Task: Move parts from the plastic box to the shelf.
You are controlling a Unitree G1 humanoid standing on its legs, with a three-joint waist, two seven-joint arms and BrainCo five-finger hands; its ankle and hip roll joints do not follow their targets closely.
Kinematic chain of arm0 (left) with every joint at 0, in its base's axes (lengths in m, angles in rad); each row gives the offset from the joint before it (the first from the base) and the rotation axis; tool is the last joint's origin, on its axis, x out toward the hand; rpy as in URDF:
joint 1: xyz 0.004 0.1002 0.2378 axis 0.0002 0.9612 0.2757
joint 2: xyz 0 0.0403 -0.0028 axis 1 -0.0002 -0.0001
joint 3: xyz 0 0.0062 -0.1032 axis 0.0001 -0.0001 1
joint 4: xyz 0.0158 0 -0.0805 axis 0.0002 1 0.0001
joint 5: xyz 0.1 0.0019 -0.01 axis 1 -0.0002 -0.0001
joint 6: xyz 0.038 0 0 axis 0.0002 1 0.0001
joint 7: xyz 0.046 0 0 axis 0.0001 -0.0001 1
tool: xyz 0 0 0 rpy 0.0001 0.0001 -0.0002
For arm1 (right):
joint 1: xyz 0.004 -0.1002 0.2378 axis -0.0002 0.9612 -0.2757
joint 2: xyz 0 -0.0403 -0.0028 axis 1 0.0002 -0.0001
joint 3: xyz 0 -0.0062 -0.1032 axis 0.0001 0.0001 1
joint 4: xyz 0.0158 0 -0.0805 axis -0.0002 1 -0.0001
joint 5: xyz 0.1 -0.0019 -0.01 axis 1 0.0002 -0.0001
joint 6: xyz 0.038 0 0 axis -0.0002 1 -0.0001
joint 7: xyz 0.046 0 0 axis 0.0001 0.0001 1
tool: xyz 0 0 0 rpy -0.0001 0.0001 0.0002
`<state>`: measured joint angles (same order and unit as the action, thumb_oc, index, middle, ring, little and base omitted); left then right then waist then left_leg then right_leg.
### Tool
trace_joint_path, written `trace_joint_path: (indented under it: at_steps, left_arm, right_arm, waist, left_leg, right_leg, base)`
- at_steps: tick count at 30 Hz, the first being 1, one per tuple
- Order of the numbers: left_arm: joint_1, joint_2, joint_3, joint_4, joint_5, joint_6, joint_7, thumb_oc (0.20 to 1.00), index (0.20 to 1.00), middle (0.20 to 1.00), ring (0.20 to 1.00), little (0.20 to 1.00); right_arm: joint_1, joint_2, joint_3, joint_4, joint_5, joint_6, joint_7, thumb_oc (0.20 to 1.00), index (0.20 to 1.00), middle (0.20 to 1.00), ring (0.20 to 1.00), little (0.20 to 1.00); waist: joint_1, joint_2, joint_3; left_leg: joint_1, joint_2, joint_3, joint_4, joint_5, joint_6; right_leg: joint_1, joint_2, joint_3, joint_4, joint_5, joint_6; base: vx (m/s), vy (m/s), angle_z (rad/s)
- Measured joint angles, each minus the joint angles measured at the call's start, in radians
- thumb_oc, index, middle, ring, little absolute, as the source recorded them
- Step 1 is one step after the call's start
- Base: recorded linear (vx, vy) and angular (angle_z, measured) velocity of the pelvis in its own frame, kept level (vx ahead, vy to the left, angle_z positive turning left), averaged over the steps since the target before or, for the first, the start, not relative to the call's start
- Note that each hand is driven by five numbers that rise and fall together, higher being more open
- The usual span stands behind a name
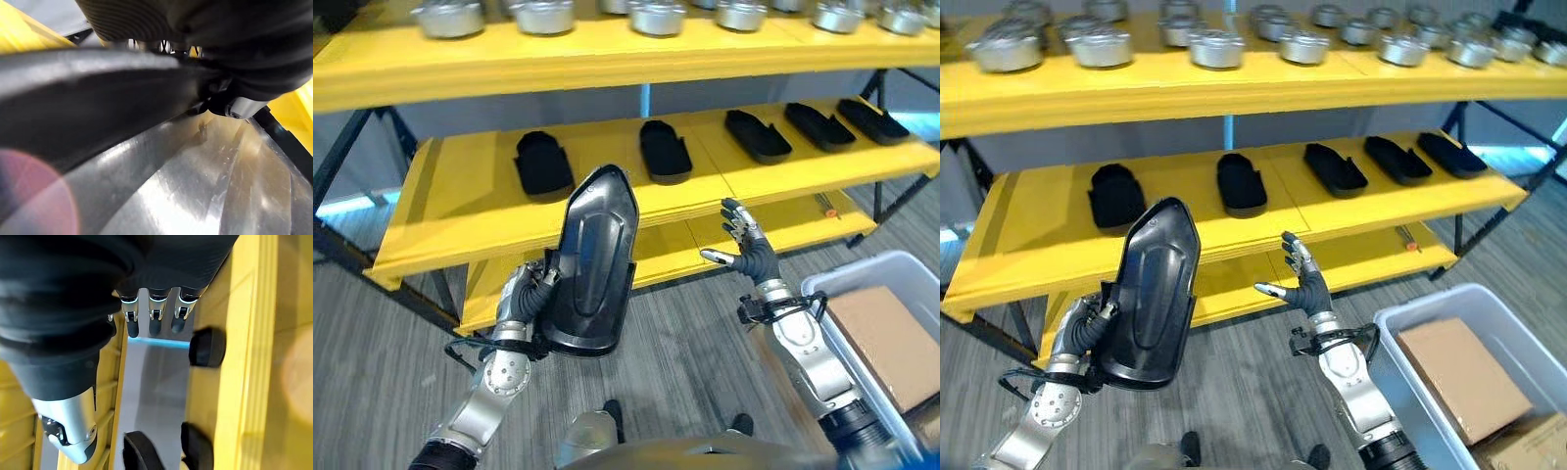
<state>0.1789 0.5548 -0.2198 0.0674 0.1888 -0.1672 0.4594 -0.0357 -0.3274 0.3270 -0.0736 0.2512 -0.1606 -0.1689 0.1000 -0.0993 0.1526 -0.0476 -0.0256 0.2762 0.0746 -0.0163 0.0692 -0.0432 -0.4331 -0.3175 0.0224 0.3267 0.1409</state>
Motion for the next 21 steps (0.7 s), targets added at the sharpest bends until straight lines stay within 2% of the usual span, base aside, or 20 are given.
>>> trace_joint_path:
  at_steps: [1,2,3,4,5,6,8,10,12,15,18,21]
  left_arm:
    - [-0.014,-0.008,-0.016,0.001,0.000,0.000,-0.004,0.200,0.200,0.200,0.200,0.200]
    - [-0.034,-0.026,-0.035,0.005,0.000,-0.003,-0.018,0.200,0.200,0.200,0.200,0.200]
    - [-0.047,-0.033,-0.060,0.002,0.002,-0.012,-0.027,0.200,0.200,0.200,0.200,0.200]
    - [-0.044,-0.039,-0.063,0.002,0.004,-0.013,-0.027,0.200,0.200,0.200,0.200,0.200]
    - [-0.034,-0.044,-0.067,-0.008,0.004,-0.011,-0.032,0.200,0.200,0.200,0.200,0.200]
    - [-0.025,-0.050,-0.067,-0.015,0.006,-0.012,-0.040,0.200,0.200,0.200,0.200,0.200]
    - [-0.008,-0.071,-0.068,-0.028,0.007,-0.013,-0.048,0.200,0.200,0.200,0.200,0.200]
    - [-0.009,-0.076,-0.081,-0.028,0.007,-0.016,-0.047,0.200,0.200,0.200,0.200,0.200]
    - [-0.015,-0.077,-0.100,-0.027,0.008,-0.019,-0.045,0.200,0.200,0.200,0.200,0.200]
    - [-0.022,-0.084,-0.134,-0.027,0.009,-0.026,-0.045,0.200,0.200,0.200,0.200,0.200]
    - [-0.032,-0.100,-0.135,-0.025,0.010,-0.032,-0.046,0.200,0.200,0.200,0.200,0.200]
    - [-0.045,-0.099,-0.133,-0.025,0.013,-0.033,-0.044,0.200,0.200,0.200,0.200,0.200]
  right_arm:
    - [0.002,-0.010,-0.004,-0.001,0.000,0.000,-0.002,1.000,1.000,1.000,1.000,1.000]
    - [0.005,-0.029,-0.006,-0.008,0.000,0.000,-0.011,1.000,1.000,1.000,1.000,1.000]
    - [0.005,-0.049,-0.006,-0.013,0.000,0.000,-0.013,1.000,1.000,1.000,1.000,1.000]
    - [0.005,-0.052,-0.009,-0.018,0.000,0.000,-0.012,1.000,1.000,1.000,1.000,1.000]
    - [0.005,-0.063,-0.011,-0.027,0.002,0.000,-0.007,1.000,1.000,1.000,1.000,1.000]
    - [0.005,-0.084,-0.008,-0.031,0.003,0.000,0.000,1.000,1.000,1.000,1.000,1.000]
    - [0.015,-0.131,-0.015,-0.033,0.012,0.000,0.029,1.000,1.000,1.000,1.000,1.000]
    - [0.016,-0.165,-0.012,-0.033,0.012,-0.006,0.054,1.000,1.000,1.000,1.000,1.000]
    - [0.016,-0.171,-0.007,-0.023,0.012,-0.017,0.060,1.000,1.000,1.000,1.000,1.000]
    - [0.016,-0.165,-0.003,-0.013,0.012,-0.026,0.063,1.000,1.000,1.000,1.000,1.000]
    - [0.017,-0.166,-0.008,-0.008,0.012,-0.042,0.082,1.000,1.000,1.000,1.000,1.000]
    - [0.012,-0.166,-0.001,-0.008,-0.001,-0.075,0.101,1.000,1.000,1.000,1.000,1.000]
  waist:
    - [-0.008,0.012,0.010]
    - [-0.017,0.049,0.030]
    - [-0.045,0.066,0.037]
    - [-0.043,0.072,0.041]
    - [-0.047,0.081,0.047]
    - [-0.052,0.085,0.049]
    - [-0.067,0.076,0.053]
    - [-0.087,0.075,0.052]
    - [-0.087,0.074,0.052]
    - [-0.090,0.076,0.051]
    - [-0.090,0.080,0.046]
    - [-0.086,0.092,0.031]
  left_leg:
    - [-0.004,0.001,-0.019,-0.019,0.008,0.013]
    - [-0.001,0.004,-0.052,-0.046,0.019,0.027]
    - [0.010,0.008,-0.073,-0.097,0.058,0.035]
    - [0.020,0.006,-0.072,-0.119,0.073,0.037]
    - [0.038,0.008,-0.077,-0.149,0.101,0.041]
    - [0.046,0.014,-0.079,-0.168,0.111,0.036]
    - [0.045,0.019,-0.077,-0.173,0.113,0.022]
    - [0.031,0.029,-0.101,-0.171,0.122,0.005]
    - [0.014,0.039,-0.117,-0.168,0.135,-0.014]
    - [0.013,0.047,-0.150,-0.168,0.148,-0.032]
    - [0.021,0.054,-0.176,-0.168,0.137,-0.050]
    - [0.029,0.060,-0.177,-0.168,0.134,-0.054]
  right_leg:
    - [-0.002,0.023,0.015,0.027,-0.005,0.010]
    - [-0.009,0.054,0.043,0.067,-0.052,0.020]
    - [-0.006,0.115,0.088,0.095,-0.141,0.041]
    - [-0.005,0.140,0.091,0.103,-0.182,0.044]
    - [0.000,0.195,0.096,0.125,-0.268,0.049]
    - [-0.001,0.236,0.086,0.135,-0.323,0.025]
    - [0.019,0.304,0.065,0.090,-0.367,-0.025]
    - [0.038,0.342,0.101,0.041,-0.366,-0.031]
    - [0.048,0.366,0.120,0.010,-0.356,-0.039]
    - [0.085,0.392,0.116,-0.036,-0.348,-0.054]
    - [0.112,0.404,0.110,-0.041,-0.360,-0.070]
    - [0.122,0.410,0.107,-0.041,-0.369,-0.082]
  base:
    - [-0.01,0.192,0.40]
    - [0.01,0.126,0.62]
    - [0.02,0.219,0.44]
    - [-0.01,0.154,0.17]
    - [-0.02,0.188,-0.13]
    - [-0.01,0.132,-0.08]
    - [-0.02,0.138,0.05]
    - [-0.02,0.059,0.25]
    - [0.05,-0.001,0.19]
    - [0.15,-0.047,0.28]
    - [0.16,-0.078,0.25]
    - [0.13,-0.086,0.08]
